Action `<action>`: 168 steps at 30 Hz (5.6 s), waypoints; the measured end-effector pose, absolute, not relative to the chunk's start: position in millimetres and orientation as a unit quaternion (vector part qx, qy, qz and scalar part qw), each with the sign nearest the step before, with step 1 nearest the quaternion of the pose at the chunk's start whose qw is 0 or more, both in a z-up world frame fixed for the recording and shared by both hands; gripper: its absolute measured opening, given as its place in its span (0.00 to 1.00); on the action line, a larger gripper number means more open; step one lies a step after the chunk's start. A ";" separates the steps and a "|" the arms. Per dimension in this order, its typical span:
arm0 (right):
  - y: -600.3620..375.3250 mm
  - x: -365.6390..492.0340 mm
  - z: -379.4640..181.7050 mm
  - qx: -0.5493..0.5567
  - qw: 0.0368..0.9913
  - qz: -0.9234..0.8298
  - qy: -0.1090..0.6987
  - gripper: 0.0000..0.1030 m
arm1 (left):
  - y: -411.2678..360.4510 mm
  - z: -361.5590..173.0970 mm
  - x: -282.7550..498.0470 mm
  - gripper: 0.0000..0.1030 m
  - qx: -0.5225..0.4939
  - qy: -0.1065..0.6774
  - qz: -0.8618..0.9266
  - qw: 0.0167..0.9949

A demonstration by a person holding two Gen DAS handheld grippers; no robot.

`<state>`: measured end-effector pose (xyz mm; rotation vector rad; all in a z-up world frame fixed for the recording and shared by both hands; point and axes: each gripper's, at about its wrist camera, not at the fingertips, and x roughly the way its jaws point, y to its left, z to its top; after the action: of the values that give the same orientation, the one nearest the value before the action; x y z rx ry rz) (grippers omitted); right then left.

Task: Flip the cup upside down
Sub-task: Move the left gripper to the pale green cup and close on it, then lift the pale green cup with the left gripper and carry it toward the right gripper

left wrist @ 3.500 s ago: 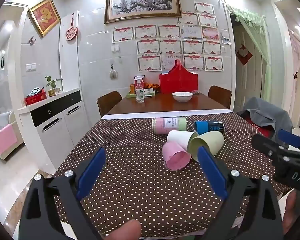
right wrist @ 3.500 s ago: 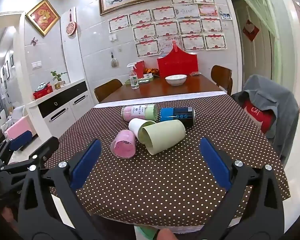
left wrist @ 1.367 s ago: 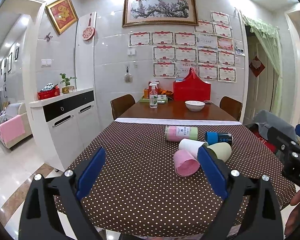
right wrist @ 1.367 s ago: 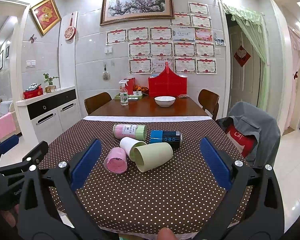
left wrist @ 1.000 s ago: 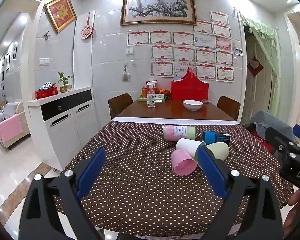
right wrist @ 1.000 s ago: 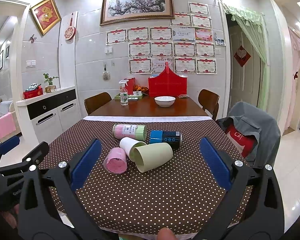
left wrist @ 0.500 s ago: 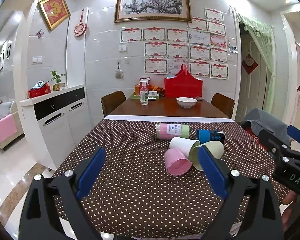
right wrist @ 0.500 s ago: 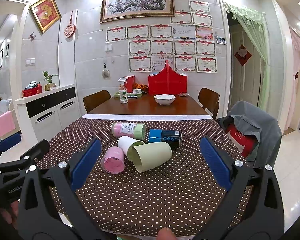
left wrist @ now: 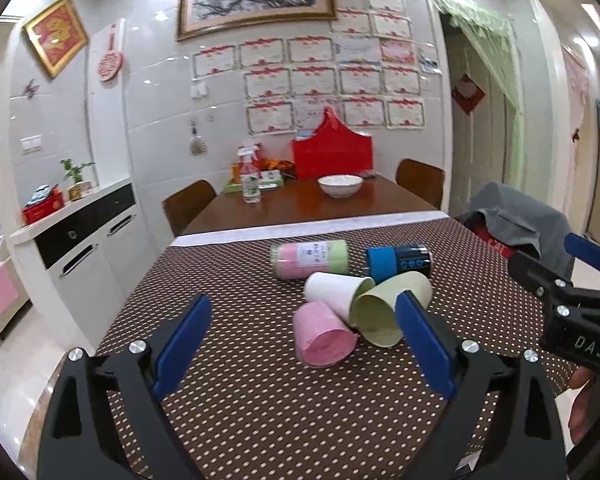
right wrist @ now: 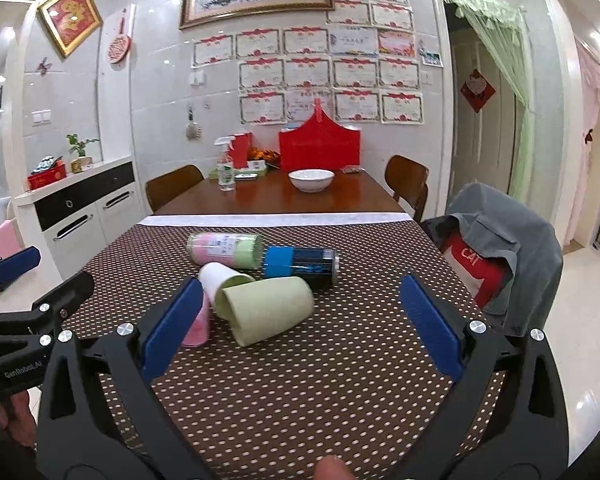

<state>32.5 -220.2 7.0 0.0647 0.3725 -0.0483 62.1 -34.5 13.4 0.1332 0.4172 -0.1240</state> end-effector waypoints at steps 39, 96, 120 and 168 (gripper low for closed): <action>-318.0 130.2 -62.0 0.114 0.942 -0.079 0.304 0.94 | -188.8 -96.8 268.7 0.89 0.282 0.490 -0.298 0.769; -259.5 52.9 -53.2 0.113 0.954 -0.045 0.272 0.94 | -71.5 -103.9 144.8 0.76 0.165 0.475 -0.276 0.819; -252.1 42.5 -46.7 0.110 0.956 -0.039 0.268 0.94 | -62.4 -76.7 128.6 0.81 0.143 0.415 -0.214 0.873; -167.0 41.9 -1.0 0.037 0.969 0.030 0.243 0.94 | 49.6 -0.9 45.2 0.81 -0.003 0.236 -0.064 0.970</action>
<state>41.9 -167.0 -1.0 0.0755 0.4913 0.0600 45.2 49.6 -0.9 -0.0070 0.4774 -0.1295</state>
